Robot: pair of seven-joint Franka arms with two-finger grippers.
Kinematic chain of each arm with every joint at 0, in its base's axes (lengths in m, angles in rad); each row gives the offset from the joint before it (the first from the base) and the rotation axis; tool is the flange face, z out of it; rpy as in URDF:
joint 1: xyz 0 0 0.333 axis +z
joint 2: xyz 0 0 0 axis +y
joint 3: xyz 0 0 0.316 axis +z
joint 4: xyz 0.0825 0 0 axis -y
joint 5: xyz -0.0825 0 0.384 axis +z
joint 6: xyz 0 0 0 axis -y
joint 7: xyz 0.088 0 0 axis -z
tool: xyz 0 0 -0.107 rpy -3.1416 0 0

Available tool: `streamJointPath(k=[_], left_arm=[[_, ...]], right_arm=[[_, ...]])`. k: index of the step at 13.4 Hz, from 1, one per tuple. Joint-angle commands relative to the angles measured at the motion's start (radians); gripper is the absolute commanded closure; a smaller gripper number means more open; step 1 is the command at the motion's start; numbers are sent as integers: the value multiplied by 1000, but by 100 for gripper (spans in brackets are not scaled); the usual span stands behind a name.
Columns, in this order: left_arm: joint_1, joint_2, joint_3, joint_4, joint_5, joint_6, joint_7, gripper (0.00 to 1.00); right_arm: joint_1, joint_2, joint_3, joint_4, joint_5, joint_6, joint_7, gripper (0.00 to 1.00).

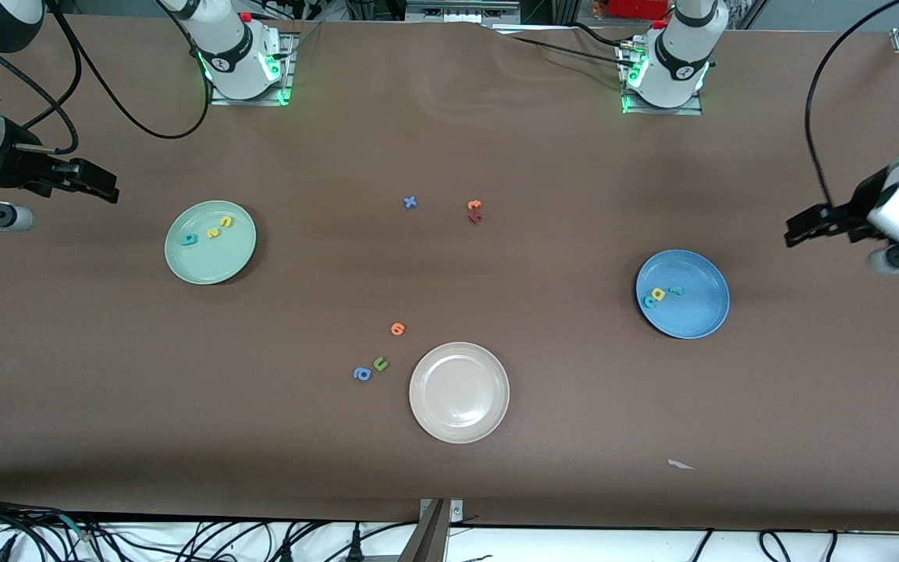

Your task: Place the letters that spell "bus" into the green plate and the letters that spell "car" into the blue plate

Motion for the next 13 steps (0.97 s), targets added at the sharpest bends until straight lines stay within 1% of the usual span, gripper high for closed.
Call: streamJointPath(k=[1,5,8,13], left_arm=[[-35,5,21,33,-28,-25,22,0],[-35,5,15,31,-31,-28,25,0],[-33,5,15,31,-31,-30,25,0],[-30,4,13,31,-30,-30,26,0]], right_arm=[[-77,4,93,40,-10,-30,-11,1],[-75,2,89,32,-4,-38,-1,1],[-75,10,89,38,18,-30,-1,1],[-75,10,87,40,18,-31,-3,1]])
